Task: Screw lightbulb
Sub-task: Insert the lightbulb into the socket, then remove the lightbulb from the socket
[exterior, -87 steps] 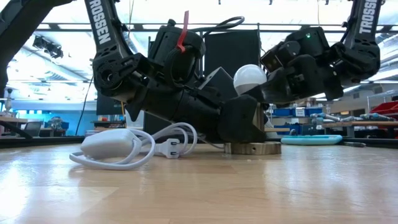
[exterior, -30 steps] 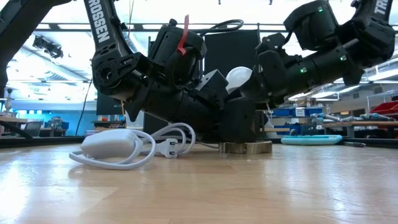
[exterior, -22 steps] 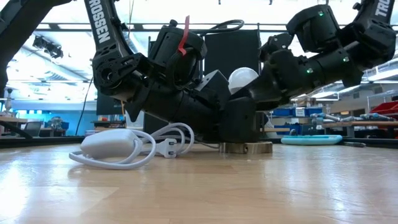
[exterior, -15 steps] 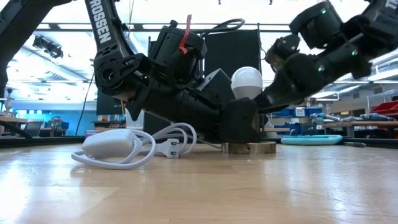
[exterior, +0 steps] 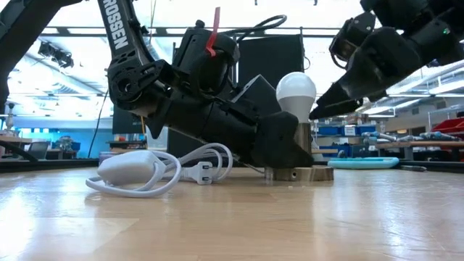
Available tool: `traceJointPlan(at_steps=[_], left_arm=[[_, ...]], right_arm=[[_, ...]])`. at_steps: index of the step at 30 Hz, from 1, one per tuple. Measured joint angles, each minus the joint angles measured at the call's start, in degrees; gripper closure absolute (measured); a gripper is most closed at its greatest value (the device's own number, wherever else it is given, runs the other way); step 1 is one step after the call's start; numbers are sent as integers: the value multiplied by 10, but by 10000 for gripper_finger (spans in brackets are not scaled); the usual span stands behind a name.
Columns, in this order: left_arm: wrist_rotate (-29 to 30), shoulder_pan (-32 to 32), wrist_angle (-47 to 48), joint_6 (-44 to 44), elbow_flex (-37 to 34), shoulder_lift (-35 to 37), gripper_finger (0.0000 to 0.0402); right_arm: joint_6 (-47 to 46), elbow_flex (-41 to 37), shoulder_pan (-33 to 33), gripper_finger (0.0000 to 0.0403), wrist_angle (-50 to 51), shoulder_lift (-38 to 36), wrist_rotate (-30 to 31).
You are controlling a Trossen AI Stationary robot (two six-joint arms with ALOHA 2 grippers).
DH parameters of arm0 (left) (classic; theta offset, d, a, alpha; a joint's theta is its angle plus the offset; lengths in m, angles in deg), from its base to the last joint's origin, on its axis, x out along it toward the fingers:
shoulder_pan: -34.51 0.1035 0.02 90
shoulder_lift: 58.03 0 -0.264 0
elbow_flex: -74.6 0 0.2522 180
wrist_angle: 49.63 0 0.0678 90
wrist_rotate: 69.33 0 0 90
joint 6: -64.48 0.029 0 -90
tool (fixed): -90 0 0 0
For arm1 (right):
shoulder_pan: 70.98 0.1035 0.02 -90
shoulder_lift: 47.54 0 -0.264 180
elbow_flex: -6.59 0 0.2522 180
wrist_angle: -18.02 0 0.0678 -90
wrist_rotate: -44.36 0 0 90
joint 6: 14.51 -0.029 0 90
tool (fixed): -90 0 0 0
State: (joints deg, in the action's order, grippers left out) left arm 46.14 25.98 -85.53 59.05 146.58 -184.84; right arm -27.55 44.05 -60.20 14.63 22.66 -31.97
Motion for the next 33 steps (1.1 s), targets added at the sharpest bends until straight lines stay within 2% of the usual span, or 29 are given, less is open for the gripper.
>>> traceJointPlan(at_steps=[5,12,16,21,27,33], left_arm=[[-23,-3,41,10,-1,24,79],[-50,-2,93,10,-1,57,37],[-51,-2,168,23,0,99,20],[-56,-2,283,22,0,157,17],[-55,-3,430,4,0,231,23],[-39,-23,489,4,0,281,27]], right_arm=[[0,-7,19,40,-7,-18,46],[-19,-37,23,57,-8,-38,54],[-29,-39,27,58,-5,-54,54],[-29,-39,36,58,28,-91,54],[-34,-39,49,58,98,-176,54],[-34,-39,61,58,133,-270,54]])
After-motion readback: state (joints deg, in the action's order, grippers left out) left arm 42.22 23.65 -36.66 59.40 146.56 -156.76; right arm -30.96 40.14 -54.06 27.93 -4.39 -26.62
